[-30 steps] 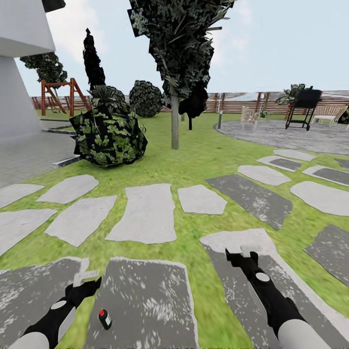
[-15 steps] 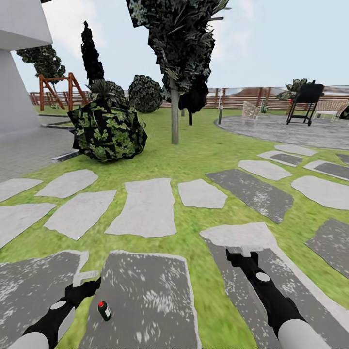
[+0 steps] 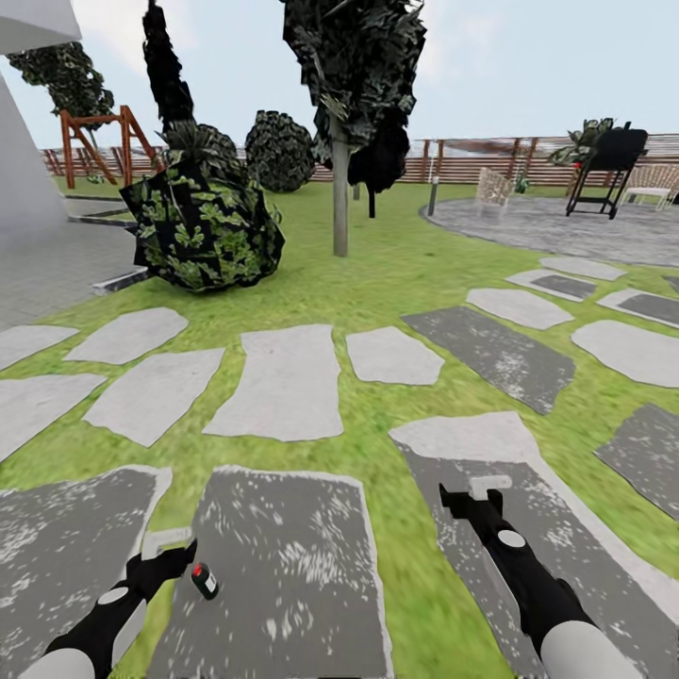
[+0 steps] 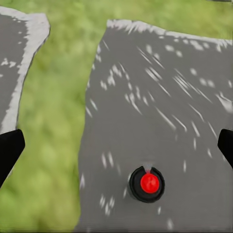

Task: In the garden, pick up the pesticide atomizer on the floor and spray pesticide onto both trees until each tree trunk is fully covered.

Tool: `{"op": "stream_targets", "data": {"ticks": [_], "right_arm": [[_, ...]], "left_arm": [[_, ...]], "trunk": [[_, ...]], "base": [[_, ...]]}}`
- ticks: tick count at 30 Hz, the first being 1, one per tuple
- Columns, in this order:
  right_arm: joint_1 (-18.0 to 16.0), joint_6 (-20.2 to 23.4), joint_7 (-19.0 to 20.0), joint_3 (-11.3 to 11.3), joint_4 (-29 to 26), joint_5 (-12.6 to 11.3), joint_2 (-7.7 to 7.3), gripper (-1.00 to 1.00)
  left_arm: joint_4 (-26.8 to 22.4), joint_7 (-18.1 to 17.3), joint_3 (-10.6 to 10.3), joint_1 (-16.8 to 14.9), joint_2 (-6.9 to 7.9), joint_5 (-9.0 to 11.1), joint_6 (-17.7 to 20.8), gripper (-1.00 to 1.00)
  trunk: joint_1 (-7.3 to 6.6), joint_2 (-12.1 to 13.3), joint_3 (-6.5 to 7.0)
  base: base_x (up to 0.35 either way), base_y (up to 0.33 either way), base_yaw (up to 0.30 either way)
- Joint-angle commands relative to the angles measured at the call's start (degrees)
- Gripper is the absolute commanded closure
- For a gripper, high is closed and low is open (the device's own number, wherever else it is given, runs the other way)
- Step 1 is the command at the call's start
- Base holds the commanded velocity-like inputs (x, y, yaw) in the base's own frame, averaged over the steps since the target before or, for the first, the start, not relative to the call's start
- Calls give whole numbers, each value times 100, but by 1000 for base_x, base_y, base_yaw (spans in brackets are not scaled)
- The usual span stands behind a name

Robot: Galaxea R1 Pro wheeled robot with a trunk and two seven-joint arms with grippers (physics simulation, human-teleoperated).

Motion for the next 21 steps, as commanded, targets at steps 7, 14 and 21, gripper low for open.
{"op": "stream_targets", "data": {"ticks": [7,14,21], "right_arm": [[-3,-17,1,-7,3,19,1,-100],[-3,-17,1,-7,3,20,1,-100],[-3,-17,0,-7,3,22,1,-100]], "left_arm": [[57,-4,55,2,-28,-23,-452,-100],[76,3,49,-1,-32,-29,-511,-100],[75,41,57,2,-39,-24,-533,-100]], "trunk": [[16,-12,-224],[16,-12,-264],[16,-12,-266]], "base": [[0,0,0],[6,0,0],[15,-198,168]]}}
